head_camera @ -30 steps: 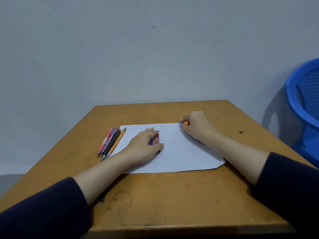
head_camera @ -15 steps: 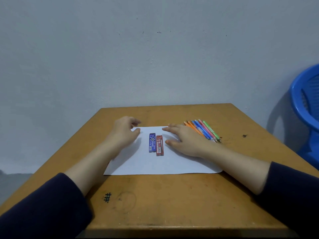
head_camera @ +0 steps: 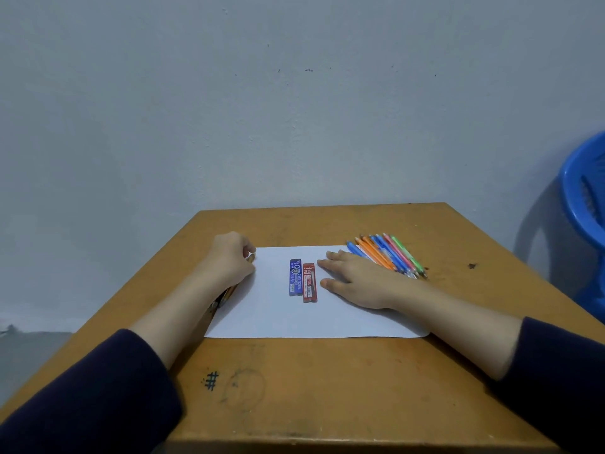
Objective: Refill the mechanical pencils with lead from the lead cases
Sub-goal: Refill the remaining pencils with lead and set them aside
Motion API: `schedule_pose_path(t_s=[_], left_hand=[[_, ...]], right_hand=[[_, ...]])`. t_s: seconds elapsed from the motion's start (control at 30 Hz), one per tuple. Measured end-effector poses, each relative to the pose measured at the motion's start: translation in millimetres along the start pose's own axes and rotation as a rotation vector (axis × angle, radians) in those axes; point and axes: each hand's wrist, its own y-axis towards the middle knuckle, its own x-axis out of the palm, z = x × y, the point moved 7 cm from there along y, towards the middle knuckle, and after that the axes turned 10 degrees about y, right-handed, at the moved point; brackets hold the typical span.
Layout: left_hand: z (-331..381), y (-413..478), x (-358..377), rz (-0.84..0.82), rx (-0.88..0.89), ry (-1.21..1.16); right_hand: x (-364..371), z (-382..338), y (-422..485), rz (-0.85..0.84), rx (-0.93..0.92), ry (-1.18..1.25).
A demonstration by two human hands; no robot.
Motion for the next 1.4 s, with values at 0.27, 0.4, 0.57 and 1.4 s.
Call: schedule_pose_path(t_s=[0.27,0.4,0.57,1.4], left_hand=[[4.2,-1.9,1.9,0.033,-0.010,-0.054],[14.4,-5.7,-5.0,0.181,0.025,-0.134],[28.7,-15.6,-16.2,0.270,0.054,-0.342],[84.3,-58.6,-29.8,0.520,0.565,-0.410]], right_hand=[[1.5,0.5,-0.3,-0.026,0.003,-0.015],[1.3,-0.2,-0.1,-0.031,0.001,-0.021],[1.0,-0.3,0.1,-0.028,0.009,-0.012],[-48.3,-15.6,-17.7,0.614,-0.193,0.826]])
